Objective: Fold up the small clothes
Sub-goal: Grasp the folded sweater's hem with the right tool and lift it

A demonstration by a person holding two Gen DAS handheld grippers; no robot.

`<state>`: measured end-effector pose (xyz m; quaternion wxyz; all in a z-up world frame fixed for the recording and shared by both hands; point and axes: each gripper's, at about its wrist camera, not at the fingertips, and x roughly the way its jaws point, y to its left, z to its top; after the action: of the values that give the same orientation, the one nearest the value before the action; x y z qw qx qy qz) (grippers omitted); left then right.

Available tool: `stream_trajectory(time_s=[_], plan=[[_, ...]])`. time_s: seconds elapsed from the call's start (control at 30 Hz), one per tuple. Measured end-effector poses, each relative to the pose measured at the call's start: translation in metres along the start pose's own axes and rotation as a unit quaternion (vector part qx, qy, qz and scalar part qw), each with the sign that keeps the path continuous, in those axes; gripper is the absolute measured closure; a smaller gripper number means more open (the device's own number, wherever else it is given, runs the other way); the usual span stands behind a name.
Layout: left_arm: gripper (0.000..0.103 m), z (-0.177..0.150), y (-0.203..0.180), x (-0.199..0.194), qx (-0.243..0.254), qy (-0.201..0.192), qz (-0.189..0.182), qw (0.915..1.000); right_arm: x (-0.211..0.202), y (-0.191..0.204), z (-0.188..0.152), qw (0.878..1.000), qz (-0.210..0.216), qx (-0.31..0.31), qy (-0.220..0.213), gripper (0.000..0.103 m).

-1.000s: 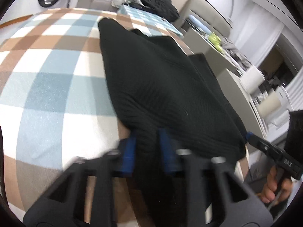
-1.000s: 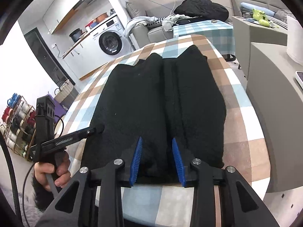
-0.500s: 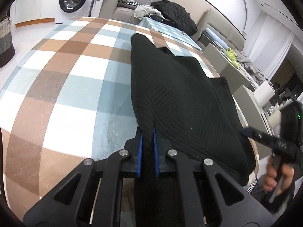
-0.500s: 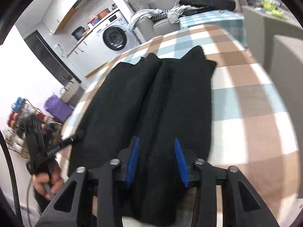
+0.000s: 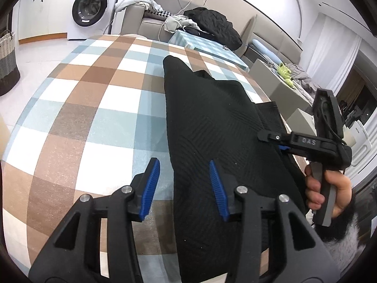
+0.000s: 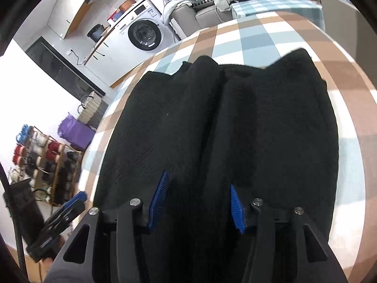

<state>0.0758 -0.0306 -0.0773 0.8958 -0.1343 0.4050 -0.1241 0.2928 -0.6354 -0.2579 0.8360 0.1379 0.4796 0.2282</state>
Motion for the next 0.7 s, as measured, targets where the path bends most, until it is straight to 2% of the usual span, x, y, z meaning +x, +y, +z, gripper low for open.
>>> stream_trajectory(time_s=[0.1,0.13,0.23,0.3,0.33,0.4,0.47,0.57,0.63,0.7], plan=[[0.062,0.000,-0.001,0.001,-0.002,0.001,-0.002,1.0000,0.001,0.005,0.002,1.000,-0.020,-0.018,-0.008,0.085],[0.062,0.000,-0.003,0.000,-0.001,0.001,-0.004,1.0000,0.000,0.007,0.002,0.999,-0.020,-0.023,-0.010,0.090],[0.062,0.002,-0.010,-0.002,0.008,-0.004,-0.014,0.9999,-0.016,0.020,0.004,0.998,-0.018,-0.049,-0.031,0.093],[0.062,0.003,-0.016,-0.005,0.019,-0.006,-0.015,0.9997,-0.045,0.034,0.009,0.996,-0.011,-0.067,-0.060,0.093],[0.062,0.002,-0.019,-0.006,0.024,-0.008,-0.015,0.9996,-0.059,0.040,0.009,0.994,-0.016,-0.079,-0.072,0.093],[0.062,0.002,-0.022,-0.005,0.029,-0.007,-0.019,0.9994,-0.080,0.041,0.005,0.990,-0.053,-0.092,-0.089,0.093],[0.062,0.000,-0.025,-0.001,0.027,-0.001,-0.022,0.9994,-0.075,0.024,0.003,0.991,-0.082,-0.080,-0.072,0.093],[0.062,-0.003,-0.029,0.008,0.026,0.012,-0.025,0.9993,-0.048,-0.013,0.002,0.996,-0.081,-0.033,-0.029,0.093],[0.062,-0.004,-0.034,0.008,0.031,0.014,-0.026,0.9991,-0.046,-0.018,0.001,0.996,-0.073,-0.030,-0.026,0.093],[0.062,-0.004,-0.037,0.008,0.036,0.014,-0.028,0.9989,-0.060,-0.008,0.002,0.996,-0.057,-0.049,-0.045,0.093]])
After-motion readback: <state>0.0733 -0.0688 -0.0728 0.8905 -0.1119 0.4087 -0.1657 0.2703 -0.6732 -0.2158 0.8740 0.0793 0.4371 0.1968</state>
